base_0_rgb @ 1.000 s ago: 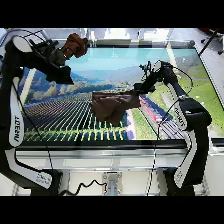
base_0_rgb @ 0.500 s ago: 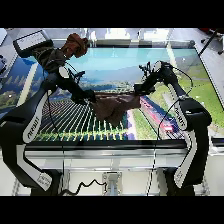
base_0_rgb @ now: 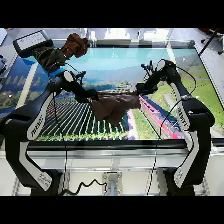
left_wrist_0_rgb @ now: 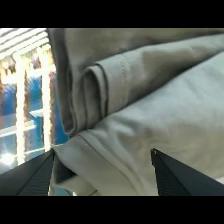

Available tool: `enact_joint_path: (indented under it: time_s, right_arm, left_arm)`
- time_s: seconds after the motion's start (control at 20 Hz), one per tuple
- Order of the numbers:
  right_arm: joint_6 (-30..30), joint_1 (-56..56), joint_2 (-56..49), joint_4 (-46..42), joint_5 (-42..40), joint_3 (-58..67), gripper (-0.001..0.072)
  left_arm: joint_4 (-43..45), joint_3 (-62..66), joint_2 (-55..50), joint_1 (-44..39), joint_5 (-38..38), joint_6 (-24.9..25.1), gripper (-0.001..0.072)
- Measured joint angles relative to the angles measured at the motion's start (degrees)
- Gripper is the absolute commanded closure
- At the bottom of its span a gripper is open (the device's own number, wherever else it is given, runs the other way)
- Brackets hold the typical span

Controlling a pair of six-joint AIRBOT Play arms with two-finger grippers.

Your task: Fold the shirts.

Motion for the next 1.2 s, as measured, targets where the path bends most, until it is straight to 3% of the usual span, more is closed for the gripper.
enact_joint_path:
  time_s: [0.05,0.25,0.35,0.6,0.65,0.7,0.75,0.8,1.2]
  right_arm:
    - [0.0,-0.6,0.7,-0.9,0.1,0.0,0.0334]
    - [-0.1,-3.1,4.0,-2.9,0.1,0.0,0.0335]
    - [-0.3,-4.1,5.6,-3.3,-0.1,0.0,0.0335]
    - [-0.8,-5.1,8.1,-3.5,-1.5,0.0,0.0335]
    - [-0.9,-5.1,8.4,-3.5,-1.6,0.0,0.0334]
    - [-0.9,-5.2,8.5,-3.5,-1.7,0.0,0.0334]
    - [-1.2,-5.2,8.6,-3.5,-1.8,0.0,0.0333]
    - [-1.5,-5.2,8.7,-3.5,-1.9,0.0,0.0334]
    - [-2.5,-5.3,8.9,-3.3,-1.4,0.0,0.0334]
  left_arm:
    - [0.2,0.0,0.0,0.1,0.3,-0.1,0.0084]
    - [0.6,0.0,-0.2,0.2,1.2,-0.5,0.0336]
    - [0.3,0.0,-0.2,0.2,1.7,-0.5,0.0682]
    - [-0.5,0.0,-0.2,0.2,2.6,-0.6,0.0694]
    - [-0.6,0.0,-0.2,0.2,2.6,-0.6,0.0692]
    - [-0.6,0.0,-0.2,0.2,2.5,-0.7,0.0541]
    - [-0.7,0.0,-0.2,0.2,2.5,-0.7,0.0121]
    - [-0.7,0.0,-0.2,0.2,2.3,-0.6,0.0018]
    - [1.4,0.2,-0.2,1.1,-1.2,-1.5,0.0025]
